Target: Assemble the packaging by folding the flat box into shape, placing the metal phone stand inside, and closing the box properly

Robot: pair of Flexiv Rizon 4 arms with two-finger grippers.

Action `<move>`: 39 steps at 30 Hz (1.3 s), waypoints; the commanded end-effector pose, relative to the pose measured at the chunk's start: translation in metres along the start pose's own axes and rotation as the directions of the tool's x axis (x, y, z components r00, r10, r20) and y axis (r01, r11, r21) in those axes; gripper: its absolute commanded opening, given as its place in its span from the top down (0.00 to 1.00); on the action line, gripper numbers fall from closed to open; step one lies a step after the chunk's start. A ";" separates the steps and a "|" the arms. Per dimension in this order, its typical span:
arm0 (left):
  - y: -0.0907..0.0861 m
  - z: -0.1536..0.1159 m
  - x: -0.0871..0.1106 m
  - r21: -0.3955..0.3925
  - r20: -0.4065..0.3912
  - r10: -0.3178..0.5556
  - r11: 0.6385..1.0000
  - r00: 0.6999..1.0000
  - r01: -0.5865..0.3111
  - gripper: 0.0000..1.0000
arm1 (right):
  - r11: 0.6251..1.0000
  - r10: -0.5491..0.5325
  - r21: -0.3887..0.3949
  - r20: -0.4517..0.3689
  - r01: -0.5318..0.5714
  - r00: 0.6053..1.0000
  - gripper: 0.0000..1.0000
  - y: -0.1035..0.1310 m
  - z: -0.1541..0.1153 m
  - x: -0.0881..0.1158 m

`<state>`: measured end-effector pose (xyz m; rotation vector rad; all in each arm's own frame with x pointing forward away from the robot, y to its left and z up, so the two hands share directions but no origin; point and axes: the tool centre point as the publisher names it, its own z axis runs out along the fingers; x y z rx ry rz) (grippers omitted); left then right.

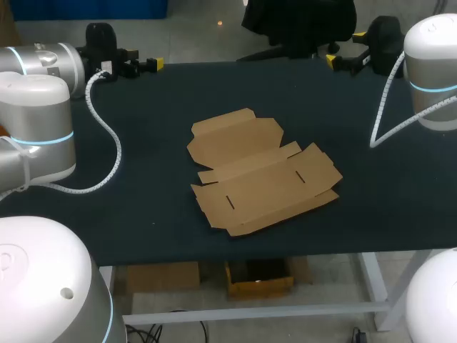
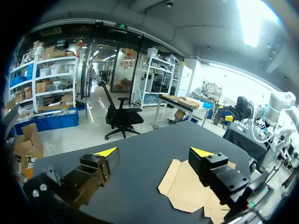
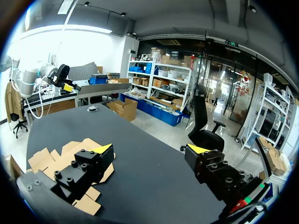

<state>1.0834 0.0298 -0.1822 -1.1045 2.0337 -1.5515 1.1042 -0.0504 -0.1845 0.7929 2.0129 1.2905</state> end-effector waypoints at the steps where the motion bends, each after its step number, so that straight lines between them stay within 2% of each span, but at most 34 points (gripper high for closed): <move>1: 0.000 0.000 0.000 0.000 0.000 0.000 1.000 1.000 0.000 0.00 | 1.000 0.000 0.000 0.000 0.000 1.000 0.00 0.000 0.000 0.000; 29: -0.001 0.000 0.002 -0.011 0.009 0.005 1.000 1.000 -0.005 0.00 | 1.000 0.000 0.000 0.000 0.000 1.000 0.00 0.000 0.000 0.000; 39: -0.002 -0.005 0.008 -0.055 0.035 -0.006 0.998 0.999 0.008 0.00 | 0.998 0.025 0.062 0.010 -0.025 1.000 0.00 -0.001 -0.003 -0.003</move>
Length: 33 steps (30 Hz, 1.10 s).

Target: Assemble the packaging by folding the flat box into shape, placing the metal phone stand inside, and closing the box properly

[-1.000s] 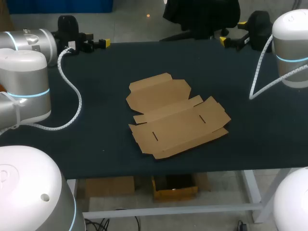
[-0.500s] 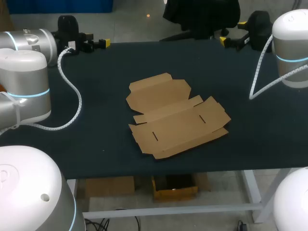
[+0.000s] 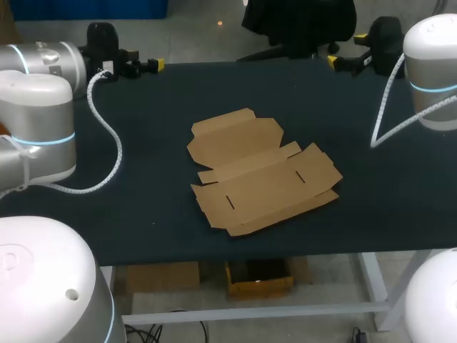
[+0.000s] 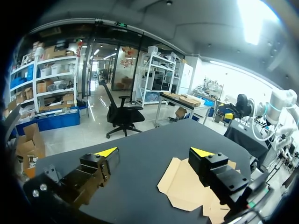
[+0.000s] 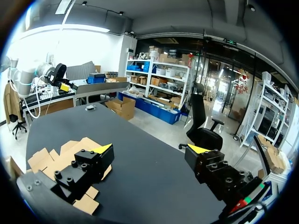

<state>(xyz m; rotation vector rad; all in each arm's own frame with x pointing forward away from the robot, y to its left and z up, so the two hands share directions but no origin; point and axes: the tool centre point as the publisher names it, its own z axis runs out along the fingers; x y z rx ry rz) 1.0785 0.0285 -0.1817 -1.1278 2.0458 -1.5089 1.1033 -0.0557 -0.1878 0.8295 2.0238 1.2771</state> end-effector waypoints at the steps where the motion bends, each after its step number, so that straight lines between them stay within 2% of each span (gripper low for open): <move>1: -0.003 -0.003 0.004 -0.031 0.015 -0.011 0.999 1.000 0.011 0.00 | 0.999 0.006 0.041 0.002 -0.006 1.000 0.00 0.004 -0.002 0.000; 12: 0.000 -0.018 0.011 -0.104 0.063 -0.076 0.991 0.995 0.083 0.00 | 0.991 0.054 0.123 -0.013 -0.052 0.998 0.00 0.000 -0.008 0.005; 18: 0.006 -0.023 0.011 -0.177 0.095 -0.129 0.974 0.987 0.144 0.00 | 0.978 0.101 0.183 -0.013 -0.097 0.995 0.00 -0.007 -0.012 0.009; 33: 0.023 -0.036 0.020 -0.261 0.155 -0.217 0.932 0.964 0.252 0.00 | 0.937 0.204 0.288 0.000 -0.195 0.979 0.00 -0.022 -0.019 0.019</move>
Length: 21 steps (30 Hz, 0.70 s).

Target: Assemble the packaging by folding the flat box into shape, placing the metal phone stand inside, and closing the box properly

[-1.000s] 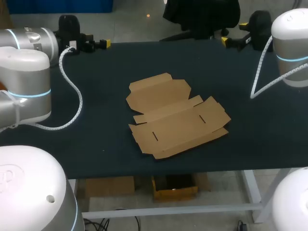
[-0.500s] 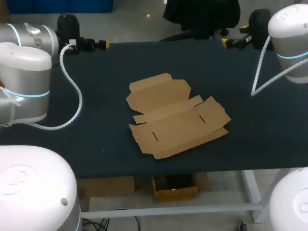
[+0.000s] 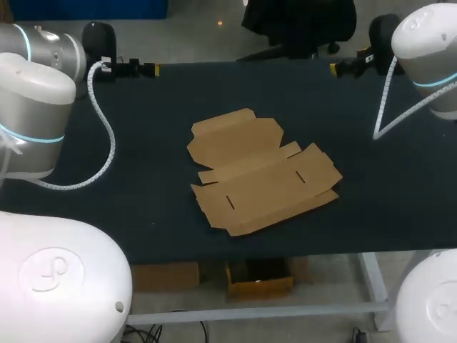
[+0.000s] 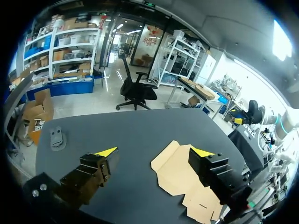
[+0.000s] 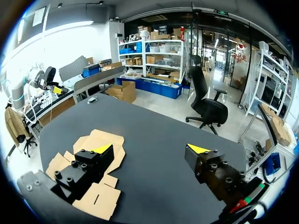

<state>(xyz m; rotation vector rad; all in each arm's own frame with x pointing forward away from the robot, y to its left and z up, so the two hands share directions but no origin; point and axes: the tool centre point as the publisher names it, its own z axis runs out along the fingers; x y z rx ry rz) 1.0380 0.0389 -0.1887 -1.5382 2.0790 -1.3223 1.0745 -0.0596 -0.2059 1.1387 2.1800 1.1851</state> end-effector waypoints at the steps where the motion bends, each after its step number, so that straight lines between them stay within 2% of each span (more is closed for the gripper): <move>1: 0.003 -0.005 0.004 -0.086 0.016 -0.013 0.996 1.000 0.015 0.00 | 0.997 0.021 0.072 0.005 -0.021 1.000 0.00 -0.001 -0.003 0.001; 14: 0.028 -0.007 0.012 -0.154 0.039 -0.113 0.981 0.993 0.118 0.00 | 0.979 0.163 0.124 0.005 -0.162 0.987 0.00 -0.018 -0.011 0.007; 21: 0.043 -0.007 0.018 -0.186 0.065 -0.177 0.965 0.982 0.186 0.00 | 0.945 0.247 0.213 0.033 -0.248 0.968 0.00 -0.032 -0.016 0.008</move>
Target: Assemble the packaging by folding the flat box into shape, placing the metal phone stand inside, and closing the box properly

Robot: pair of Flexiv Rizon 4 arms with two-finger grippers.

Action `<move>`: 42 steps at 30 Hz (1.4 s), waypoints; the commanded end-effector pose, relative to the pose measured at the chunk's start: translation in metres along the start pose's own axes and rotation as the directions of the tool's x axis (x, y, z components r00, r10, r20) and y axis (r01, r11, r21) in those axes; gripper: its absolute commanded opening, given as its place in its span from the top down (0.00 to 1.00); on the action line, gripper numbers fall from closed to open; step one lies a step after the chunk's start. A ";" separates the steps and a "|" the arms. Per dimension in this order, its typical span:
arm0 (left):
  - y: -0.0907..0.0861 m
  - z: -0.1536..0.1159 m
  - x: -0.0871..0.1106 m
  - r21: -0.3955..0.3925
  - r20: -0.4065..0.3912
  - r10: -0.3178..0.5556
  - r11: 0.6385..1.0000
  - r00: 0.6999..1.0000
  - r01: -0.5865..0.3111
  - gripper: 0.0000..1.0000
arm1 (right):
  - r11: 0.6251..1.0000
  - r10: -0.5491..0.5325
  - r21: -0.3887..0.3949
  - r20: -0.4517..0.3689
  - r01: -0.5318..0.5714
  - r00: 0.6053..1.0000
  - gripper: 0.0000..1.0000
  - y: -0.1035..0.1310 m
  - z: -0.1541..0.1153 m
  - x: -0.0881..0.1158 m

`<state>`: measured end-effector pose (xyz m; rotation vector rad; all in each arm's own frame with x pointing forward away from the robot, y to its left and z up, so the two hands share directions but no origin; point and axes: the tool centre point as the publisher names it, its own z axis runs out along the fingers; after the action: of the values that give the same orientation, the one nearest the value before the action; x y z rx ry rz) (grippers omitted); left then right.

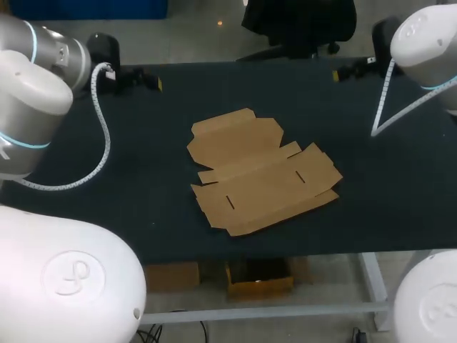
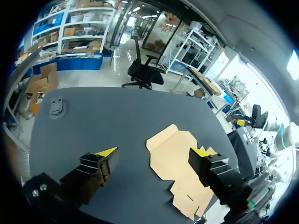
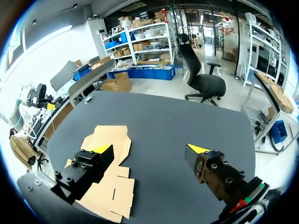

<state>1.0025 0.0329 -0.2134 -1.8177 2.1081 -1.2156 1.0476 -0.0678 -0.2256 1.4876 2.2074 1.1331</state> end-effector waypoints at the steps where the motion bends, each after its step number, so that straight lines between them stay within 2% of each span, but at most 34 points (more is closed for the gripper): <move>1: 0.004 -0.001 0.005 -0.050 0.021 -0.026 0.998 0.999 0.027 0.00 | 0.996 0.040 0.077 0.002 -0.040 0.999 0.00 -0.004 -0.006 -0.002; 3: 0.006 -0.001 0.007 -0.058 0.015 -0.035 0.998 0.999 0.036 0.00 | 0.994 0.062 0.095 0.005 -0.062 0.998 0.00 -0.008 -0.008 -0.004; 30: 0.006 -0.001 0.007 -0.058 0.015 -0.035 0.998 0.999 0.036 0.00 | 0.994 0.062 0.095 0.005 -0.062 0.998 0.00 -0.008 -0.008 -0.004; 35: 0.013 0.004 0.003 -0.053 0.050 -0.112 0.992 0.992 0.114 0.00 | 0.987 0.071 0.146 0.011 -0.072 0.997 0.00 -0.009 -0.003 -0.004; 37: 0.016 0.006 0.004 -0.058 0.065 -0.126 0.990 0.990 0.129 0.00 | 0.985 0.083 0.152 -0.007 -0.081 0.997 0.00 -0.011 -0.003 -0.005; 42: 0.029 0.010 0.008 -0.074 0.106 -0.157 0.983 0.982 0.165 0.00 | 0.972 0.131 0.195 0.006 -0.130 0.991 0.00 -0.022 -0.004 -0.011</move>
<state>0.9841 0.0265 -0.2346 -2.0595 2.0460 -1.1154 1.0314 -0.0780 -0.2427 1.7269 2.2927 0.9879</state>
